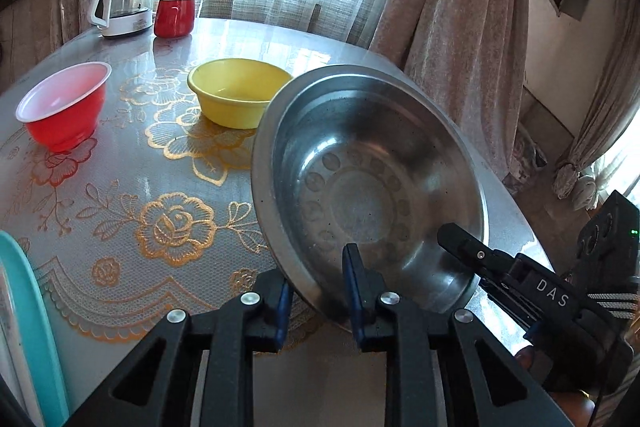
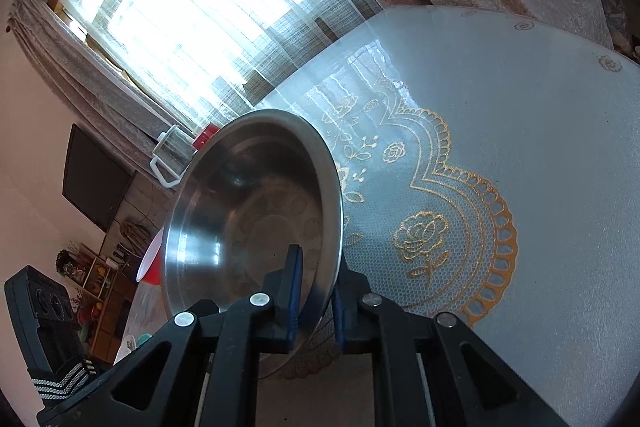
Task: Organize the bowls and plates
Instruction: 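Lift the steel bowl and carry it toward the plate stack, then lower the steel bowl onto the table beside the plates and release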
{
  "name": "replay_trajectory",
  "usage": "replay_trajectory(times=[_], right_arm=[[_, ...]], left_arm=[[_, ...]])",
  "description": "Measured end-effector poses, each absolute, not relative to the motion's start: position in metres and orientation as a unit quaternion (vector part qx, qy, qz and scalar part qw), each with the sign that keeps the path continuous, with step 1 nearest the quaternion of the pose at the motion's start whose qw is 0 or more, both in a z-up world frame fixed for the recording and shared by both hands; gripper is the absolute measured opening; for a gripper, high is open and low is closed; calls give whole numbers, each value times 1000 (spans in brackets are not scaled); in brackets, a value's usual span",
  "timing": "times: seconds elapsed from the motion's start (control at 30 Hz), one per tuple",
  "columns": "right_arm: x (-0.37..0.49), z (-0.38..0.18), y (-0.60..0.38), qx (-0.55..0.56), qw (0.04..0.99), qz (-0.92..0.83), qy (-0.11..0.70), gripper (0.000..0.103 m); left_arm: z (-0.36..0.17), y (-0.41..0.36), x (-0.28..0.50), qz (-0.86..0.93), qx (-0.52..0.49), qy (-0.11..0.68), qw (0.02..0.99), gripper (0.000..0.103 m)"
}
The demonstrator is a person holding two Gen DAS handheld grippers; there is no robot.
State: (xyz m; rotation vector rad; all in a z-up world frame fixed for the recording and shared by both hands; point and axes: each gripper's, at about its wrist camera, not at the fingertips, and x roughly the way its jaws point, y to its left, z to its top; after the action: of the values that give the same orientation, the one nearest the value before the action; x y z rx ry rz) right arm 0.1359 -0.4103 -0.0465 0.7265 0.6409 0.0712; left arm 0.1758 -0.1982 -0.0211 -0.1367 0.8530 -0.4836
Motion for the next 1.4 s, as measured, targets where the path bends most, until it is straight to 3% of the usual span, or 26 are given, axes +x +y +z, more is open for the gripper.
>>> replay_trajectory(times=[0.47, 1.4], right_arm=[[89, -43, -377, 330, 891, 37, 310, 13], [56, -26, -338, 328, 856, 63, 394, 17]], left_arm=[[-16, -158, 133, -233, -76, 421, 874, 24], [-10, -106, 87, -212, -88, 483, 845, 27]])
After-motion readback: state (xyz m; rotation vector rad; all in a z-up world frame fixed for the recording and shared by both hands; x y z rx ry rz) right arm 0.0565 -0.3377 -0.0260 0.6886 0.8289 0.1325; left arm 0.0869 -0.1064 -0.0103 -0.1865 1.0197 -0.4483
